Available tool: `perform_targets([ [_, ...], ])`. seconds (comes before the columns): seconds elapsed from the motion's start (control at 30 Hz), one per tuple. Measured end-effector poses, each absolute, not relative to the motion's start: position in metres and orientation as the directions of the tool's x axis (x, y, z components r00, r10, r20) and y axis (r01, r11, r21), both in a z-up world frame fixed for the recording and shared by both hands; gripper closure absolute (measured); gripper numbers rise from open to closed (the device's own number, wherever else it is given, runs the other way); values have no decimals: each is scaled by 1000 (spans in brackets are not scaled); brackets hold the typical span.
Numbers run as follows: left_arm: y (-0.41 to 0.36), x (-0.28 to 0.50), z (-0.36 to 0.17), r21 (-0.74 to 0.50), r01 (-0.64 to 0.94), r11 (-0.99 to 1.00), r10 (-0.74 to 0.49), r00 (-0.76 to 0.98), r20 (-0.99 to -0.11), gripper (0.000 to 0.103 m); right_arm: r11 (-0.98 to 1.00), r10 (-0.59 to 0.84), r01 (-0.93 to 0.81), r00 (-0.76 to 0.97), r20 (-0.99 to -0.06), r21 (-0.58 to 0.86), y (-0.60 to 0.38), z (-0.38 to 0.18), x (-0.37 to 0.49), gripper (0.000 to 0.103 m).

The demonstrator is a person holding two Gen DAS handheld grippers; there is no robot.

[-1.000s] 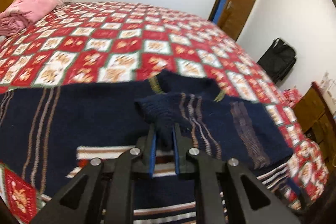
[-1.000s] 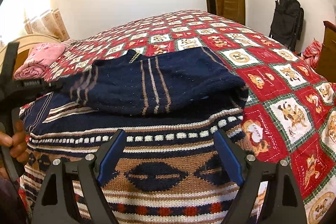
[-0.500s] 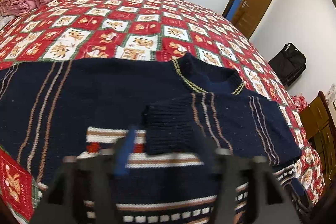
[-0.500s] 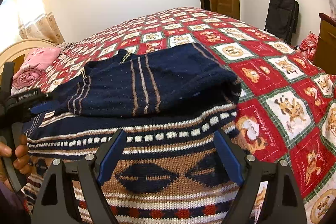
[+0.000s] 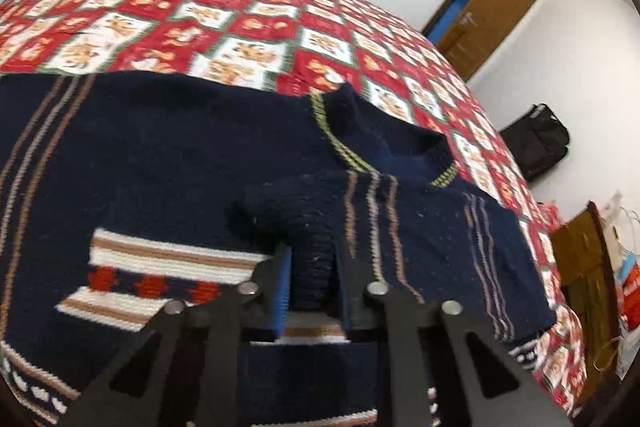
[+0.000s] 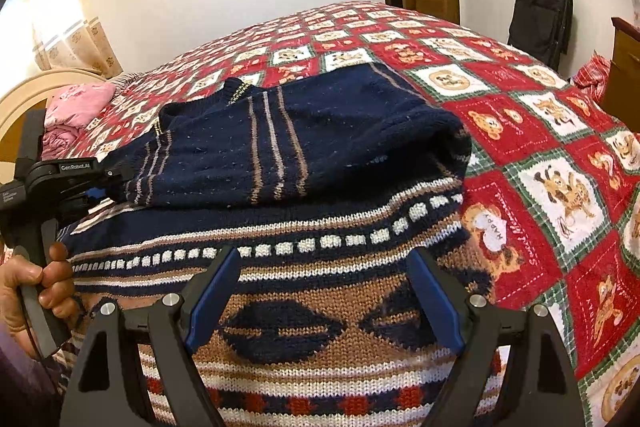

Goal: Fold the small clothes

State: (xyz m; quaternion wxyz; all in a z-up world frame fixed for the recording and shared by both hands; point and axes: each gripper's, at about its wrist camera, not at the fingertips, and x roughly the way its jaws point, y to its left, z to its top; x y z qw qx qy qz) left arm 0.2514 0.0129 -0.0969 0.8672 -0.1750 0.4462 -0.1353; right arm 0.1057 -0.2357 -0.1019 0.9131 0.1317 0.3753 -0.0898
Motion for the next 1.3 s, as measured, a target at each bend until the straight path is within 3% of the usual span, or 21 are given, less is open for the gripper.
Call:
perform_targets([
  [0.3, 44, 239, -62, -324, 82, 942, -295, 658, -692, 85, 949, -84, 272, 710, -699, 162, -237, -98, 105, 17],
  [0.5, 54, 251, -90, -211, 5, 977, -172, 598, -783, 76, 959, -56, 232, 716, -696, 161, -228, -98, 105, 17],
  [0.63, 48, 249, -89, -168, 6, 986, -137, 609, -781, 74, 963, -75, 225, 755, -651, 150, -231, -83, 102, 17],
  [0.77, 41, 236, -73, -93, 10, 996, -77, 650, -756, 48, 963, -98, 228, 794, -600, 144, -252, -65, 115, 17],
  [0.9, 33, 216, -62, -81, 24, 996, -74, 709, -701, 23, 953, -167, 283, 788, -593, 107, -268, -60, 135, 25],
  [0.97, 22, 214, -69, -53, 34, 998, -61, 707, -705, 16, 954, -176, 288, 767, -617, 85, -269, -68, 151, 25],
  [1.17, 4, 220, -98, 39, 34, 999, 7, 660, -751, 13, 962, -201, 274, 710, -675, 2, -255, -103, 172, 25],
  [1.27, 11, 226, -98, 37, -5, 999, 32, 649, -760, 0, 961, -197, 276, 708, -678, 9, -257, -105, 172, 25],
  [1.3, 13, 227, -101, 26, -16, 1000, 30, 639, -769, 0, 960, -196, 279, 705, -681, 13, -258, -106, 172, 25],
])
